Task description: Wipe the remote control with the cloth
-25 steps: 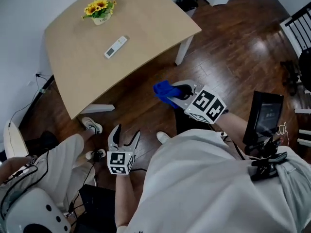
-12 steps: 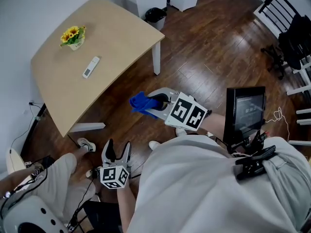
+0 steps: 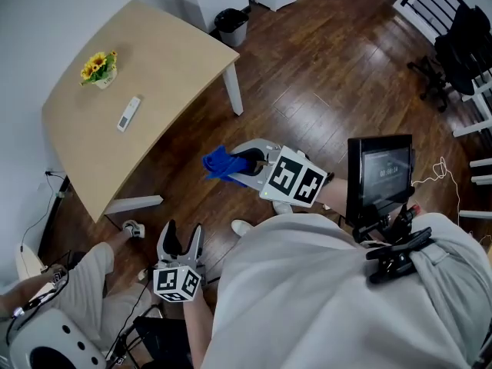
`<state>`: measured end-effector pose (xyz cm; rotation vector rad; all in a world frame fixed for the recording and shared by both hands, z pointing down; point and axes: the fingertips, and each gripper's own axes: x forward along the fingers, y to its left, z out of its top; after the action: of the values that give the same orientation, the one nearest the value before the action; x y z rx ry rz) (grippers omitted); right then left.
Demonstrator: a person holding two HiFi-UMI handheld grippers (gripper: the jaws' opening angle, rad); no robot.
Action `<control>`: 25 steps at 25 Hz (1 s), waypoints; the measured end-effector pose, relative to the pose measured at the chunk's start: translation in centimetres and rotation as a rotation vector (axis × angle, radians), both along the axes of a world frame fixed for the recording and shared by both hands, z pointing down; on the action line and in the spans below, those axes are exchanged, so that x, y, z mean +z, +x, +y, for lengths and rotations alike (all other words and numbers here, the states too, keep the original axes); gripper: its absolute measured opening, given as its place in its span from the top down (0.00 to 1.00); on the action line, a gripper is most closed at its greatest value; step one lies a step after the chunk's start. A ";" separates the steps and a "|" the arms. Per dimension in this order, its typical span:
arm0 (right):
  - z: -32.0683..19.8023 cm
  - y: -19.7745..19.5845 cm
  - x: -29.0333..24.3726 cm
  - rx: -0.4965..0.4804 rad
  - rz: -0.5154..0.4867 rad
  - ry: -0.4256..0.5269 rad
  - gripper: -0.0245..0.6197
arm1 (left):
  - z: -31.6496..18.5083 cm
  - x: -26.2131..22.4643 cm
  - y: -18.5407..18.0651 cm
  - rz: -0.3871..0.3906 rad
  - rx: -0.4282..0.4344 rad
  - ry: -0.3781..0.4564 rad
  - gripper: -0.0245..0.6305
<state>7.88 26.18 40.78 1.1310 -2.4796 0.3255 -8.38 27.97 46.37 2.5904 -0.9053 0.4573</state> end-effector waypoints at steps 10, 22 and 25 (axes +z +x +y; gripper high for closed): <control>0.5 -0.6 0.7 -0.028 0.009 0.000 0.83 | 0.7 1.6 -0.7 -0.013 0.003 0.006 0.42; 0.5 -0.8 0.8 -0.035 0.014 -0.007 0.83 | 0.7 2.4 -1.3 -0.025 -0.006 -0.012 0.42; 0.3 -0.8 0.8 -0.033 0.017 -0.009 0.83 | 0.6 2.3 -1.2 -0.027 -0.003 -0.014 0.42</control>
<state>7.06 26.48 41.54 1.0834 -2.4773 0.3156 -9.60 28.55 48.71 2.5762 -0.9110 0.4968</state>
